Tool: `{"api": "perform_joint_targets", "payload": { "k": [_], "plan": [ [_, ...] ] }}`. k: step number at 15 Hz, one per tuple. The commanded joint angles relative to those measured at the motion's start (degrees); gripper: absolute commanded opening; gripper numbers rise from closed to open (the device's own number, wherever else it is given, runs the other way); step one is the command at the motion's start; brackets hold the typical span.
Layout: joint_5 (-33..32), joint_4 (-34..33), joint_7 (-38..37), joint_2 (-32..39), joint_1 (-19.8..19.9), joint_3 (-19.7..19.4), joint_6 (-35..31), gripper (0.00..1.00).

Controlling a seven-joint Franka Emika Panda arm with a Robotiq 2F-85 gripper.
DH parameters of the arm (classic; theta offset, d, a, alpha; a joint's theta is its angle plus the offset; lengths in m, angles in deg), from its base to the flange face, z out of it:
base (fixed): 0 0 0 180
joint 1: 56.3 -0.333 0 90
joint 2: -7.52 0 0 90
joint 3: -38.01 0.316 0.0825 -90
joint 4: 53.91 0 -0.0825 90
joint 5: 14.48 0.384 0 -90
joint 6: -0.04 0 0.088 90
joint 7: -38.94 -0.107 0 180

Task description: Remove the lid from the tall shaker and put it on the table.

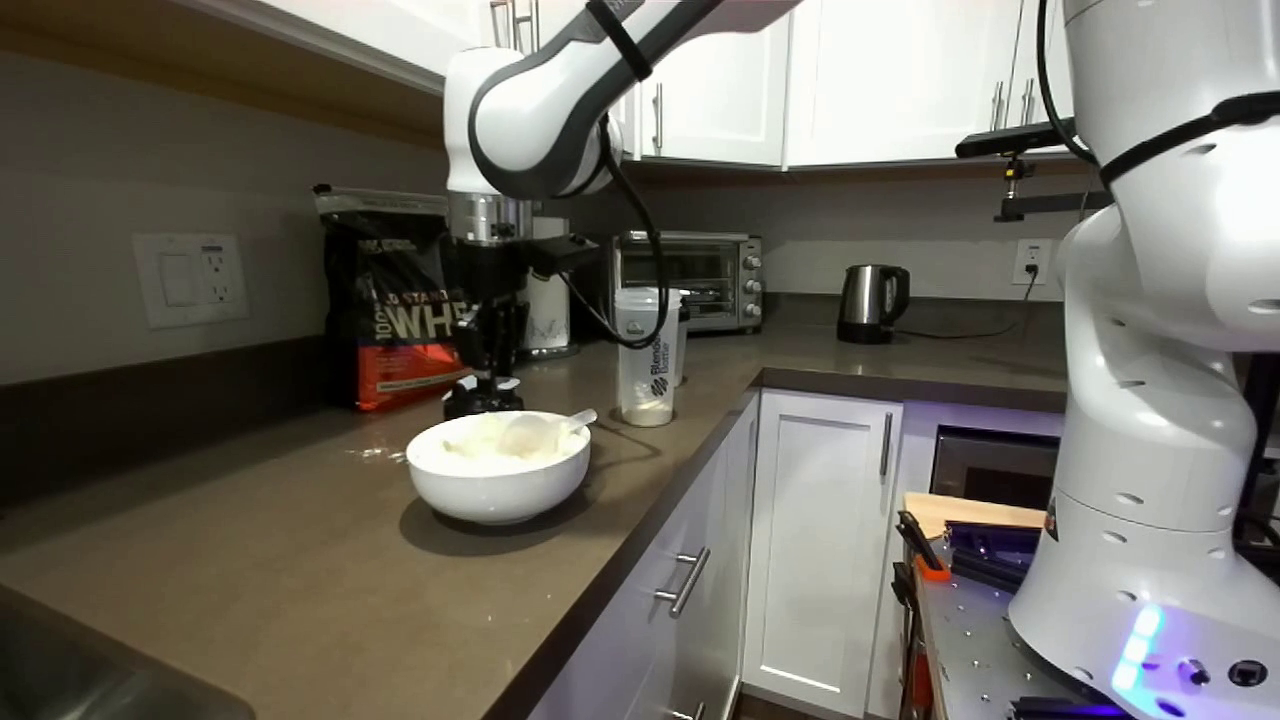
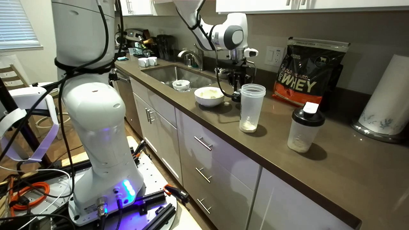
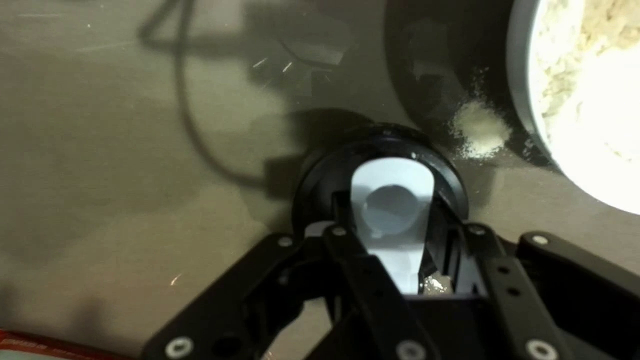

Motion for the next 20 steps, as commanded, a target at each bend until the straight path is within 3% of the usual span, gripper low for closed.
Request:
{"api": "perform_joint_targets", "payload": {
  "k": [1, 4, 5, 6, 11, 16, 20],
  "plan": [
    [-1.58, -1.09, -2.04, 1.88, -0.06, -0.03, -0.52, 0.13],
    [-1.48, -1.21, -2.13, 2.58, -0.09, -0.07, -0.17, 0.17],
    [-1.47, -1.37, -2.15, 2.68, -0.06, -0.13, 0.14, 0.46],
    [-1.48, -1.42, -2.08, 2.65, -0.07, -0.13, 0.39, 0.65],
    [-1.48, -1.03, -1.73, 0.6, -0.22, 0.06, 1.37, 0.95],
    [-0.92, 0.77, -2.25, -3.19, -0.54, 0.58, 2.32, 1.0],
    [0.19, 2.24, -2.67, -7.83, -0.53, 1.62, 7.3, 1.0]
  ]
}}
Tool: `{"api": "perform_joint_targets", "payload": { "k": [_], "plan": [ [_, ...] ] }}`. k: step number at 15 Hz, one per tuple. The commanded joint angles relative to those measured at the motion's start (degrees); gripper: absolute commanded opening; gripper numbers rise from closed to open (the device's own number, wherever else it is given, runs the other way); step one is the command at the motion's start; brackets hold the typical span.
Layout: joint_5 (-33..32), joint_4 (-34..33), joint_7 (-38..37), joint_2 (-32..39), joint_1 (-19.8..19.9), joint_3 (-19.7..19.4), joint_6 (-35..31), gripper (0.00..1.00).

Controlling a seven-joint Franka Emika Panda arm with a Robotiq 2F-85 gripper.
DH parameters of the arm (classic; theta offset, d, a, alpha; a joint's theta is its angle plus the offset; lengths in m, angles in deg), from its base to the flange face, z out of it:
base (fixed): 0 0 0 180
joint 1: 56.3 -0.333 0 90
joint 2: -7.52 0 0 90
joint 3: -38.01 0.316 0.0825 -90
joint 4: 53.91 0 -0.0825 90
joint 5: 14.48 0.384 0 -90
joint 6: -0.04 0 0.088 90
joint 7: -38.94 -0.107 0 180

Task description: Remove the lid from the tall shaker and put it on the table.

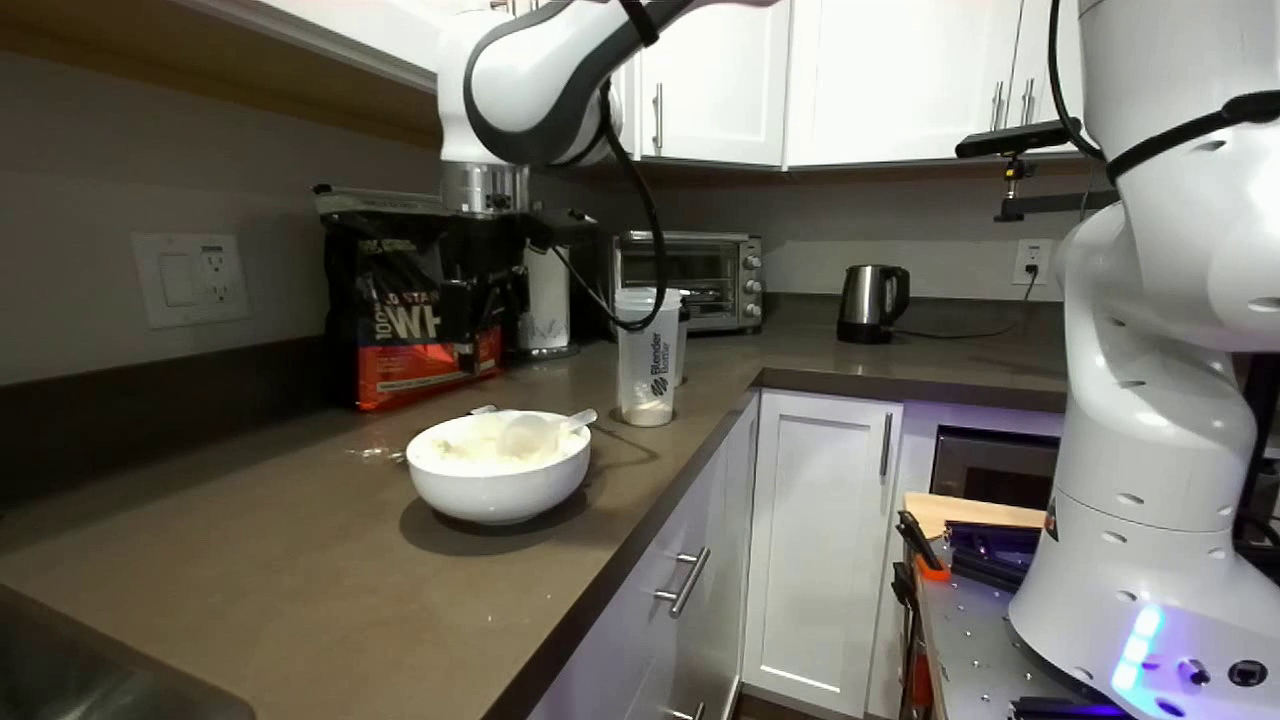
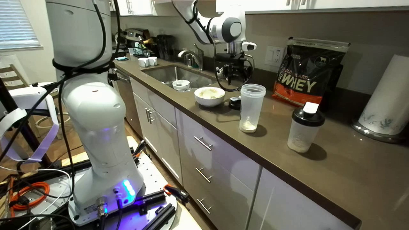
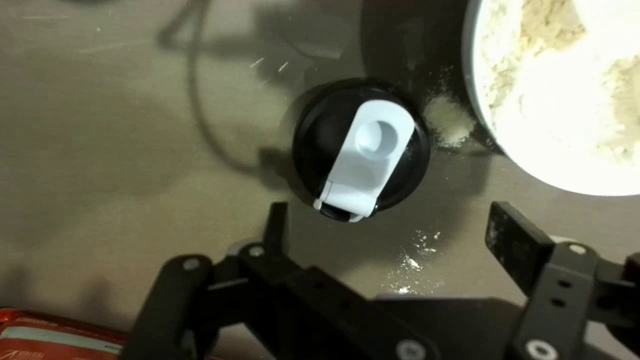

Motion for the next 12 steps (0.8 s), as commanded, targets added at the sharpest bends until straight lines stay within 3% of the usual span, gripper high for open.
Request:
{"api": "perform_joint_targets", "payload": {
  "k": [1, 12],
  "plan": [
    [0.39, 3.12, -1.83, -6.03, -0.16, 0.93, 4.97, 1.0],
    [5.11, 2.92, -0.57, -15.13, 0.64, 1.89, 21.06, 1.0]
  ]
}}
